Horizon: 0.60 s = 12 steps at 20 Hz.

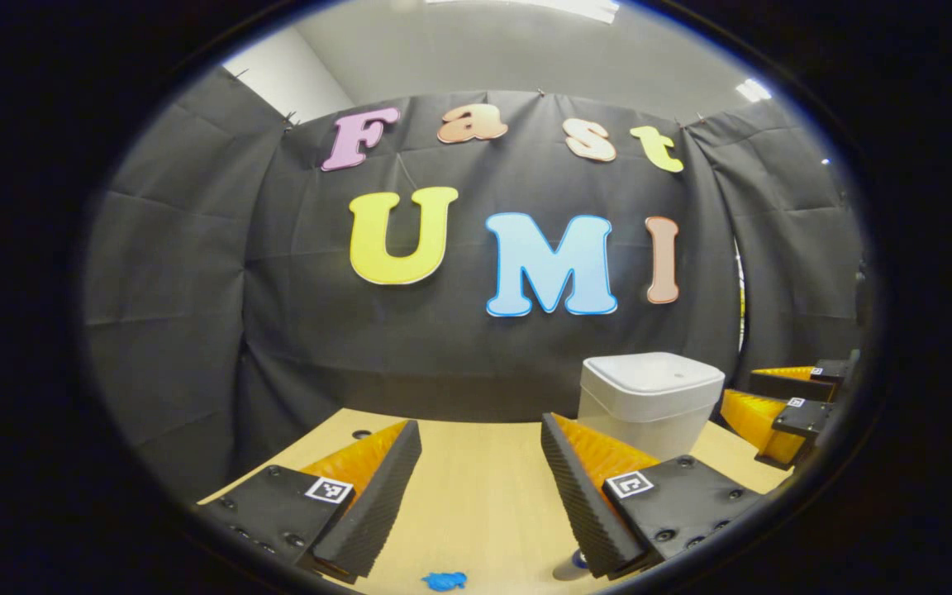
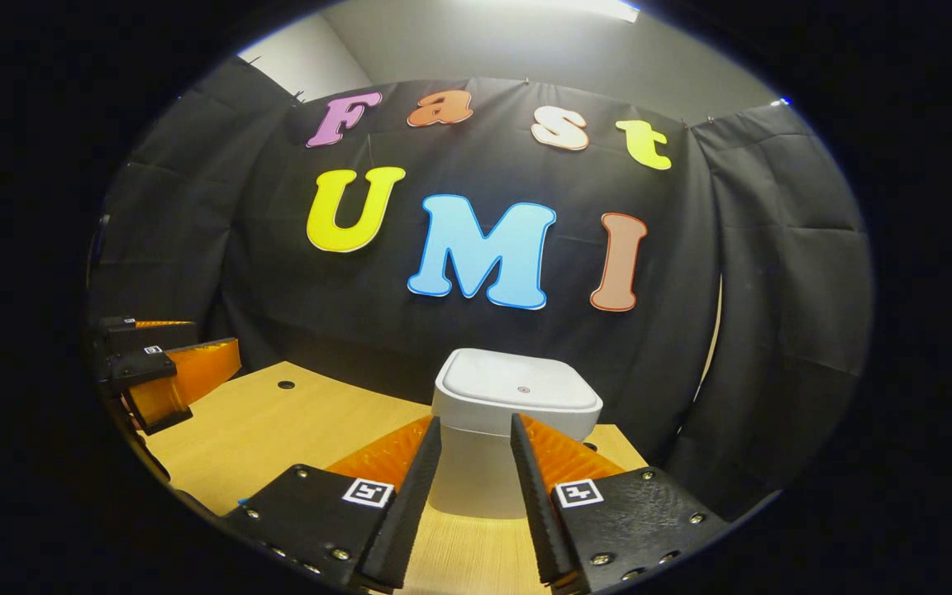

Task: Press the lid of the desktop garbage bin to open it, pick up the crumpled paper on the desktop and throw it into the bin, then pick up the pop can on the desktop and drop it into the bin, and finally close the garbage bin lid.

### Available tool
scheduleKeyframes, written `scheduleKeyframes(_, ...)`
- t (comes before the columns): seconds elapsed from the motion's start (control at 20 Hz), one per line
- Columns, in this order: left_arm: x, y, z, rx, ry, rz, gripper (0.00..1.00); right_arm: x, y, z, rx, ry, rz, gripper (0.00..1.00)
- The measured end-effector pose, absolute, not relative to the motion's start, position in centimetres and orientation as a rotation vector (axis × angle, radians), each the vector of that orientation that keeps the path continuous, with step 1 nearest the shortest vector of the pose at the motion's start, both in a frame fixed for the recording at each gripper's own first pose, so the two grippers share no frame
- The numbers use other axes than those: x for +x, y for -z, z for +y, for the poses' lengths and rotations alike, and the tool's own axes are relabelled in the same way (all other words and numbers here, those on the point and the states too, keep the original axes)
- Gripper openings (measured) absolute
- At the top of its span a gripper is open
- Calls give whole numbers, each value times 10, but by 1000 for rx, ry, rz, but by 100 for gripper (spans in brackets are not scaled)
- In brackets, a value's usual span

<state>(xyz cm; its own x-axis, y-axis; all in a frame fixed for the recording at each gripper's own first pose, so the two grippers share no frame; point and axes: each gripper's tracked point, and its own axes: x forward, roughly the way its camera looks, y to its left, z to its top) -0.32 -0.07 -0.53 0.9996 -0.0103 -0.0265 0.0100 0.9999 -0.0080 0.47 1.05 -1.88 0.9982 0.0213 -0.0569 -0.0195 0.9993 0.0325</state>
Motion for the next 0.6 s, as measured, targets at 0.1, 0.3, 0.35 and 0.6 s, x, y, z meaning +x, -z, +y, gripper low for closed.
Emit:
scheduleKeyframes(0.1,-4,6,-1,-4,18,29,98,2,21,-2,36,34,62,39)
scheduleKeyframes(0.3,-4,7,-5,0,32,37,95,2,24,-6,75,30,69,9)
scheduleKeyframes(0.35,-7,8,-7,0,35,37,95,2,27,-2,83,9,82,5)
scheduleKeyframes(0.6,-8,9,-10,5,50,47,95,4,37,0,103,-34,112,1)
